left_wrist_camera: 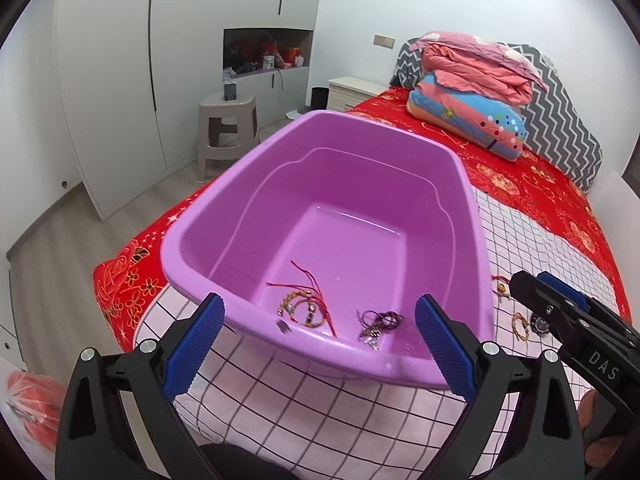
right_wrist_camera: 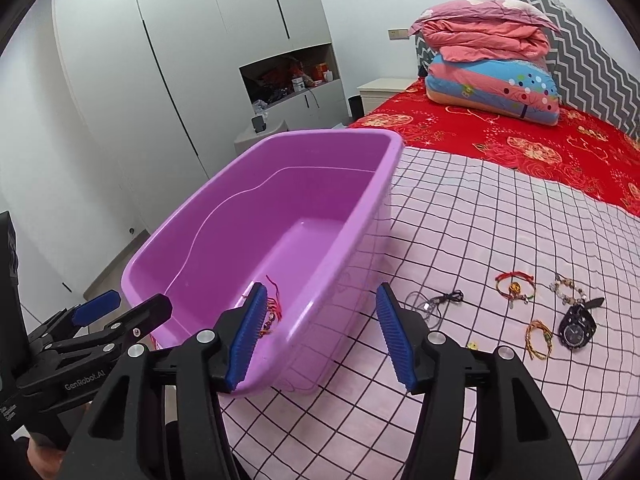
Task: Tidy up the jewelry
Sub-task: 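Withdraw both open tools from the tub toward the bed, then move the left tool to the black cord necklace while the right tool approaches the black watch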
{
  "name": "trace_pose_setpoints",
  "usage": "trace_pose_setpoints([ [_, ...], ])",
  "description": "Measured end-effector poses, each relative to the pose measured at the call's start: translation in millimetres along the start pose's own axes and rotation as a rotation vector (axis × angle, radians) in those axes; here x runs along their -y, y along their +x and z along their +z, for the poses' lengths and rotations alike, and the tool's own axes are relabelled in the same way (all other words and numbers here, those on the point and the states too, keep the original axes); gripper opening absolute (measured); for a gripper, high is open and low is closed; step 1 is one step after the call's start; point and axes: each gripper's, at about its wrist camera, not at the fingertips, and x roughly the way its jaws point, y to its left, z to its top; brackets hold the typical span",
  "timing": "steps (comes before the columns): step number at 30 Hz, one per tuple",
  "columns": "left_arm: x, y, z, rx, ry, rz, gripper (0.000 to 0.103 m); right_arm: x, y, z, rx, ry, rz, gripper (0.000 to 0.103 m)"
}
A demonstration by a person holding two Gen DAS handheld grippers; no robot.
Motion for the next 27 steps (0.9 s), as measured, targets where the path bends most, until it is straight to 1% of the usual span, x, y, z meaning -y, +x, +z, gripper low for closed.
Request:
trace_pose_setpoints([
  [12,35.0,-20.1,-18.9,0.012,0.064,-0.032,0.095,36.8,-28.9,-26.1,0.026,0.082,-0.04,0.055],
  [21,68.9,-32.8,-37.0,0.005,0.096,-0.104,0.095,67.9,-54.3,-59.3,0.045,0.121,-0.087,0.055],
  [27,98.5,-38.8,-54.2,0.0,0.144,-0.139,0.095,93.6,-77.3,-86.1,0.065,0.137,-0.133,0.055],
])
